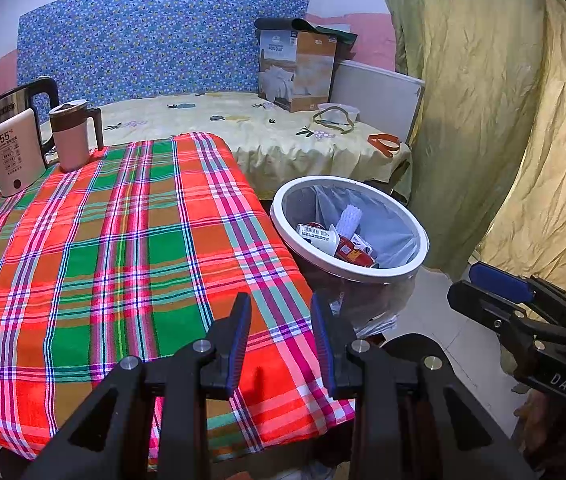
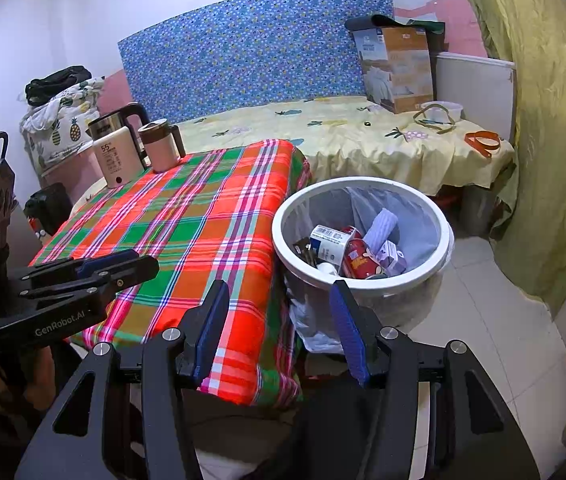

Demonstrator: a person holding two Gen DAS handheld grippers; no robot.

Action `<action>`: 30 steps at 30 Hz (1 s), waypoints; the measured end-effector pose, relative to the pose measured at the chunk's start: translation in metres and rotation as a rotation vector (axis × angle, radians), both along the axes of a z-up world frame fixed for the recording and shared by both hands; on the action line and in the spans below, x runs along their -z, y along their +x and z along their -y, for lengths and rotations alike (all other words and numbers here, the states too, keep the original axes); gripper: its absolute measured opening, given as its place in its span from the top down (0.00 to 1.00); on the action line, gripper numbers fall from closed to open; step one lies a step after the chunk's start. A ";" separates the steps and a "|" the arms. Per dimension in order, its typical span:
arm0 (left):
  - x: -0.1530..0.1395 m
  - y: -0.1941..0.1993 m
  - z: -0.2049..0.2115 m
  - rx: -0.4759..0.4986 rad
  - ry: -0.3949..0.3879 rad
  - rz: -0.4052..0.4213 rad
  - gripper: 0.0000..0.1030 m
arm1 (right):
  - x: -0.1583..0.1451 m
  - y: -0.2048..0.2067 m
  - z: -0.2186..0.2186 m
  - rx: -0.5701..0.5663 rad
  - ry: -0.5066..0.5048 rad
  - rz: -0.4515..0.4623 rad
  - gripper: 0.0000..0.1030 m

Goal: Collect trash

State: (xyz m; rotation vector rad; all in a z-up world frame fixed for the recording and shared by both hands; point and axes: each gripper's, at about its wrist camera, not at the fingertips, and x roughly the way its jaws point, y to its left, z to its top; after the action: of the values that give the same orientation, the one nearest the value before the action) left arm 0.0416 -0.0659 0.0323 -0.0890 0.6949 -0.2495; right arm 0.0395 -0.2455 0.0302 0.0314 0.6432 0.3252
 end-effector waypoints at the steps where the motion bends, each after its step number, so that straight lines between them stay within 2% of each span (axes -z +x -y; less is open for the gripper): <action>1: 0.001 0.000 0.000 0.001 0.001 0.000 0.69 | 0.000 0.000 0.000 0.000 0.000 0.000 0.47; 21: 0.002 0.001 0.000 -0.001 0.009 0.001 0.69 | 0.000 0.000 0.001 0.000 0.000 0.000 0.47; 25: 0.003 -0.001 -0.002 0.000 0.011 -0.002 0.65 | -0.001 0.001 0.001 0.000 0.000 -0.001 0.47; 30: 0.003 -0.002 -0.004 0.000 0.011 -0.004 0.65 | -0.001 0.001 0.001 0.000 0.000 -0.001 0.47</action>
State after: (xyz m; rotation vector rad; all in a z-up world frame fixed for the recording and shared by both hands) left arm 0.0399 -0.0622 0.0293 -0.0789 0.6998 -0.2450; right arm 0.0402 -0.2465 0.0307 0.0314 0.6446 0.3254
